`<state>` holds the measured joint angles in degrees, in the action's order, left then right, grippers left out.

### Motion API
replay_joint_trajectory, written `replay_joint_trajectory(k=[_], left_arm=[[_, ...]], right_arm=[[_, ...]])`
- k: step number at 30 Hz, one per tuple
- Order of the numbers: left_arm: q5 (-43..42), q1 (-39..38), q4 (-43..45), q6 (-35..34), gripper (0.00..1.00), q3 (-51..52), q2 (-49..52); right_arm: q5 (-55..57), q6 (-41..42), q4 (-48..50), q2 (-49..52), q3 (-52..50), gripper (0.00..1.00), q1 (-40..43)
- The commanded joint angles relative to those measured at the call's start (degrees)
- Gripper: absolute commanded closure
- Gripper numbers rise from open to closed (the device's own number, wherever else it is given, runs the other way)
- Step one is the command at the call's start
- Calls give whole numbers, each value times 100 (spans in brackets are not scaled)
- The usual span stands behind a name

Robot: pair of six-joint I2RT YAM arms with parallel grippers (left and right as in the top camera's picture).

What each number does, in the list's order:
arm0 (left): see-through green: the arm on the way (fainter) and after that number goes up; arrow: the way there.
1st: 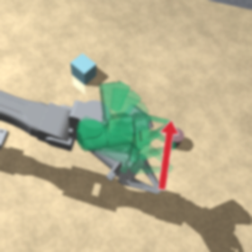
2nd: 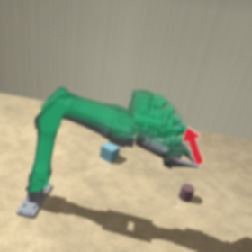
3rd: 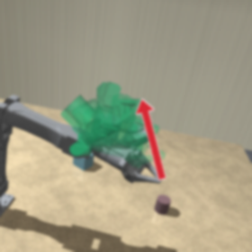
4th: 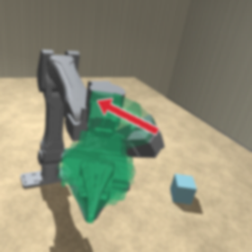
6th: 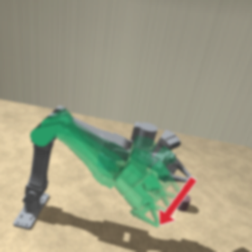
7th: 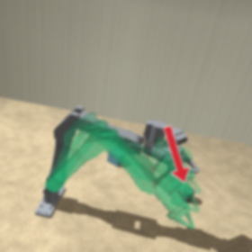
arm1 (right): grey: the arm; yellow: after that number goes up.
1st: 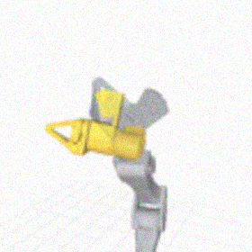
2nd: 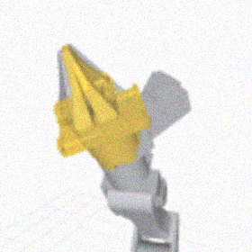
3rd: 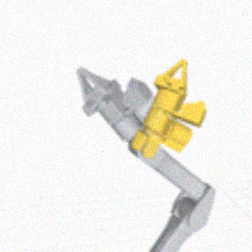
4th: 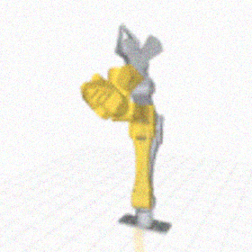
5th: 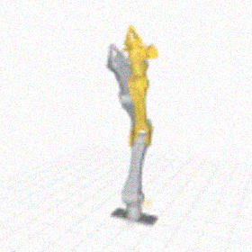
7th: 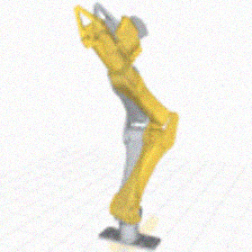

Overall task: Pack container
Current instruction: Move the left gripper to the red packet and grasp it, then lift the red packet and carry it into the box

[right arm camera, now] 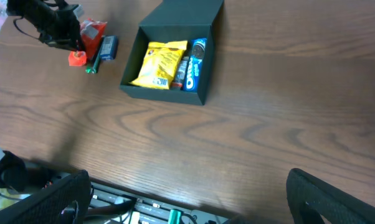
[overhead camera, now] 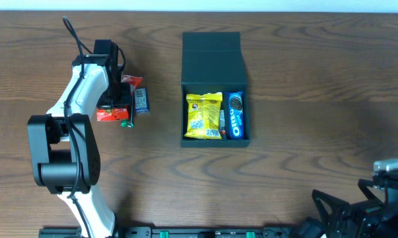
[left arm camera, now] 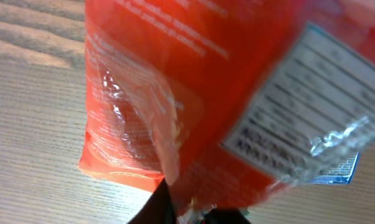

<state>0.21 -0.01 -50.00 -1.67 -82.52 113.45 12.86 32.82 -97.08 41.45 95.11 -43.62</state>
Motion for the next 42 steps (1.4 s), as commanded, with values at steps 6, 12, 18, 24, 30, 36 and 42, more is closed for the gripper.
replay_joint_trajectory(k=[6, 12, 18, 24, 30, 36, 42], left_arm=[[24, -2, -4, -273, 94, 11, -957], [17, -22, 66, -732, 94, 11, -2114], [-94, -693, -37, -1735, 94, 13, -2977], [-94, -2164, 15, -3331, 94, 13, -2826], [26, -3362, 363, -4935, 94, 13, -2218], [173, -4140, 1121, -5611, 94, 13, -1285], [184, -4315, 1357, -6387, 94, 13, -640]], right_arm=[[79, -74, -17, -28, 2, 1, 46], [81, -74, -17, -28, 2, 1, 46], [81, 42, -17, -28, 2, 1, 46], [37, 105, -20, -28, 2, 1, 46], [-9, 105, -17, -28, 2, 1, 46], [-136, 103, -20, -28, 2, 1, 46], [-136, 103, -20, -28, 2, 1, 46]])
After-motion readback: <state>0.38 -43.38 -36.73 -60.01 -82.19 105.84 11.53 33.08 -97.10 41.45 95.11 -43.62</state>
